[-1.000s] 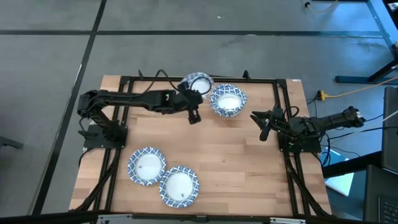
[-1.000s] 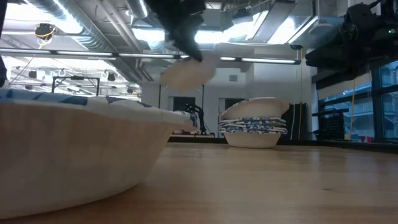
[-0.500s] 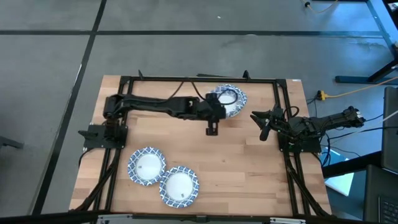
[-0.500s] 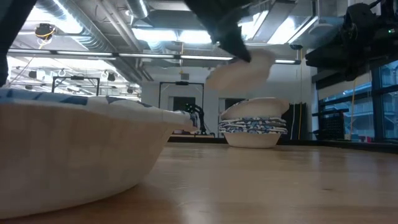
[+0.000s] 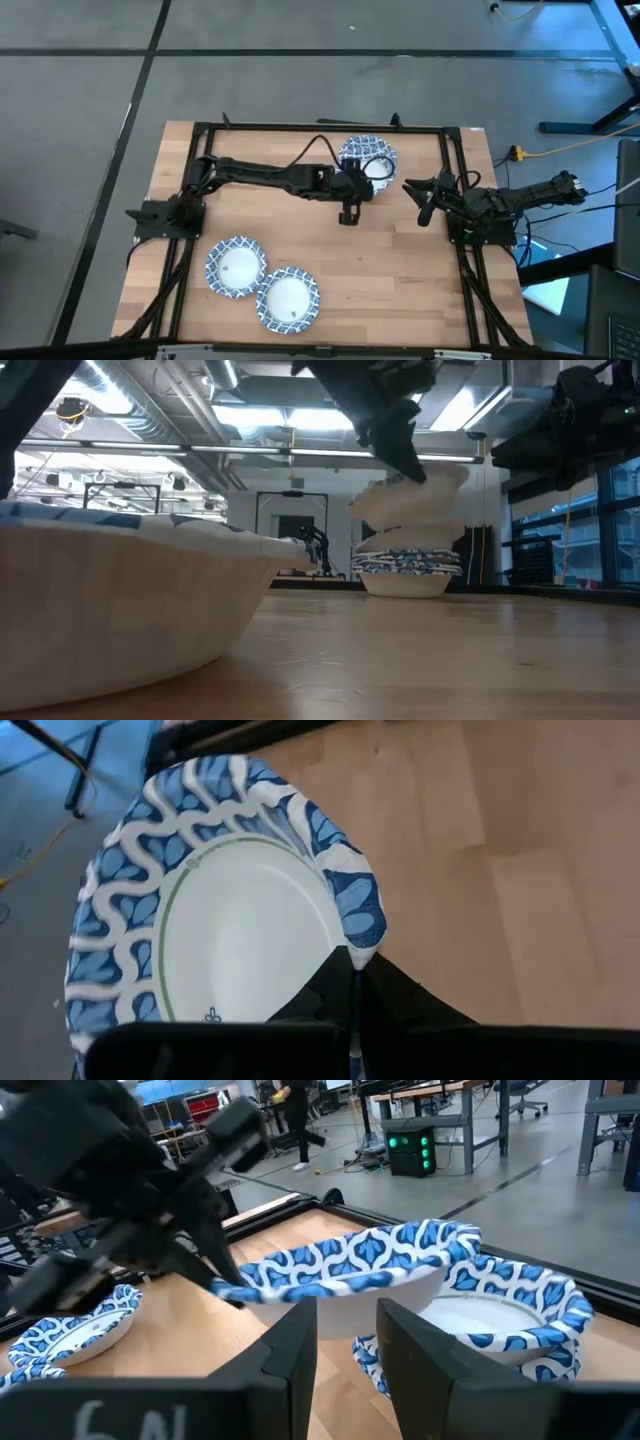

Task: Nest bowls inside each other
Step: Stack the white bowl on the white bowl

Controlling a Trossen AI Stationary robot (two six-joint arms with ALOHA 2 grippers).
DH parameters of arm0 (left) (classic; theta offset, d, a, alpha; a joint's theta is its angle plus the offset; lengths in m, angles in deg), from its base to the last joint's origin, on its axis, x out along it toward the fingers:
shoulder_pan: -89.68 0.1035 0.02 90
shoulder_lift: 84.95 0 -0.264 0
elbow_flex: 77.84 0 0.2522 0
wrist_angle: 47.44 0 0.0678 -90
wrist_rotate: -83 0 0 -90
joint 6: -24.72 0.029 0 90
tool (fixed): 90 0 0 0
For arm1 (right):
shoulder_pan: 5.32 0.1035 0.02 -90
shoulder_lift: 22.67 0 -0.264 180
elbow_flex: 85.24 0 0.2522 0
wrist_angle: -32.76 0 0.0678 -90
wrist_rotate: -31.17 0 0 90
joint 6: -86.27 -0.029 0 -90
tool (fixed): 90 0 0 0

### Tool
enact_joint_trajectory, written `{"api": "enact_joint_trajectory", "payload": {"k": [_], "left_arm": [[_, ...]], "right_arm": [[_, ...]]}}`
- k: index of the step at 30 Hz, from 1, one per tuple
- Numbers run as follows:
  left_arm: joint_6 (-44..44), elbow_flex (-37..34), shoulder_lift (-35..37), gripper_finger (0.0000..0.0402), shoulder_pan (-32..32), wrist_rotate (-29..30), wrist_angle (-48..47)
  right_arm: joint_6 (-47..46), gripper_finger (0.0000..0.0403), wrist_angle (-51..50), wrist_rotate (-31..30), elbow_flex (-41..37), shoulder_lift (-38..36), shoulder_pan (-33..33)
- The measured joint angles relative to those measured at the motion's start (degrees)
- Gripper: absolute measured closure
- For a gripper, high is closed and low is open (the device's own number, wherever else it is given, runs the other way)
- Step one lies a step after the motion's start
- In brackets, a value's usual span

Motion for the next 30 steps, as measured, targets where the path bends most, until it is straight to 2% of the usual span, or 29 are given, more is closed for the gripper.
{"api": "enact_joint_trajectory", "payload": {"k": [6, 10, 20, 30], "left_arm": [[-0.4, 0.0, -1.0, 0.0401, 2.0, 0.0, 0.4], [0.6, 0.0, -1.2, 0.0401, 2.6, 2.7, 0.5], [-0.2, 0.0, -1.4, 0.0402, 1.8, -0.4, 2.2], [-0.1, 0.0, -1.4, 0.0401, 3.5, 1.4, 2.6]], "right_arm": [[-1.4, 0.0295, -0.5, 0.0, 0.0, 0.0, 0.0], [-1.5, 0.0295, -0.8, 0.0, 0.0, 0.0, 0.0], [-1.4, 0.0295, -1.1, 0.0, 0.0, 0.0, 0.0], [-2.1, 0.0295, -1.3, 0.0, 0.0, 0.0, 0.0]]}}
